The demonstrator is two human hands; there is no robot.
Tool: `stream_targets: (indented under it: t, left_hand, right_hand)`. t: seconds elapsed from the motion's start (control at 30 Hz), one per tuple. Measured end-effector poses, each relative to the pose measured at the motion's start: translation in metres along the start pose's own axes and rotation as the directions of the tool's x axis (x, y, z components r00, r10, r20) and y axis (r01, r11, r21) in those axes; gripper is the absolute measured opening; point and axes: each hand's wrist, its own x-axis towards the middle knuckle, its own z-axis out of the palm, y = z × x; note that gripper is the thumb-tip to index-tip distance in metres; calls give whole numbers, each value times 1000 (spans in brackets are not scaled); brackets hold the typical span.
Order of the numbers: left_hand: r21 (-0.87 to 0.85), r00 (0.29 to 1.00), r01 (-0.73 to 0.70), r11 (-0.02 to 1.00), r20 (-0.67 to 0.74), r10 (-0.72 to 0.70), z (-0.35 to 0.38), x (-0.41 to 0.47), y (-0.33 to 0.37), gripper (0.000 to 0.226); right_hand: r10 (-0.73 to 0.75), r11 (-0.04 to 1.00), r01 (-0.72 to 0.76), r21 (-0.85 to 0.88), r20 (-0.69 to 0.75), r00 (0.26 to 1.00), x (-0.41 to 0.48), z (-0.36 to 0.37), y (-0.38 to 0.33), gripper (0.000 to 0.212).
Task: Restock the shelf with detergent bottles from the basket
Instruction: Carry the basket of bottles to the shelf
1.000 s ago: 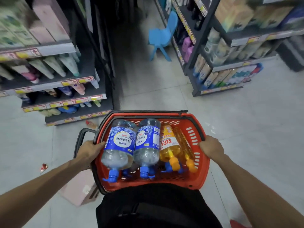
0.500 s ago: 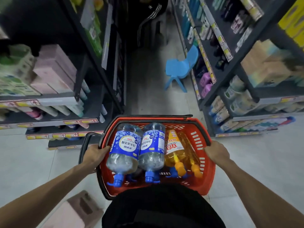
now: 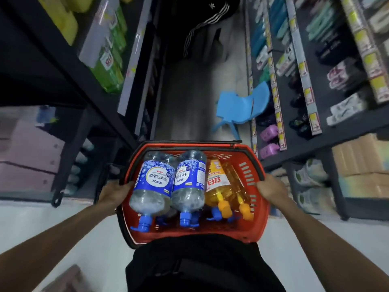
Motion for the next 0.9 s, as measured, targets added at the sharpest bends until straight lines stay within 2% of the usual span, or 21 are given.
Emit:
stream_targets:
  t: [0.1,0.23,0.37,0.5,0.7,0.9]
  left_hand:
    - [-18,999,41,999,-6,-41,6,19,42,62]
    - [-83,988,136,987,-67,-142,30,56,88,77]
    - [-142,959,229,963,-135,-248,54,51,154,56]
    - [-185,946,256,949,-153,-285,81,58,204,77]
    - [-284,915,317,905,-161,-371,99,87,246,71]
    - [-476,883,362,802,-103,-459,110,161,262,57]
  right_hand:
    - [-36,999,36,1,22,999,55,-37,-29,23]
    - [-158,987,160,-25,73,985,142,-93,-75,19]
    - [-262,952,273,-141,92,961,231,-153,-130,20]
    - [-301,911,333,-245,157,940,314,-207,-183,33]
    - [-335,847,399,-352,229,914,387,-239,-265,36]
    - [-348,800,425,-424,248,904,450,-251,-363,41]
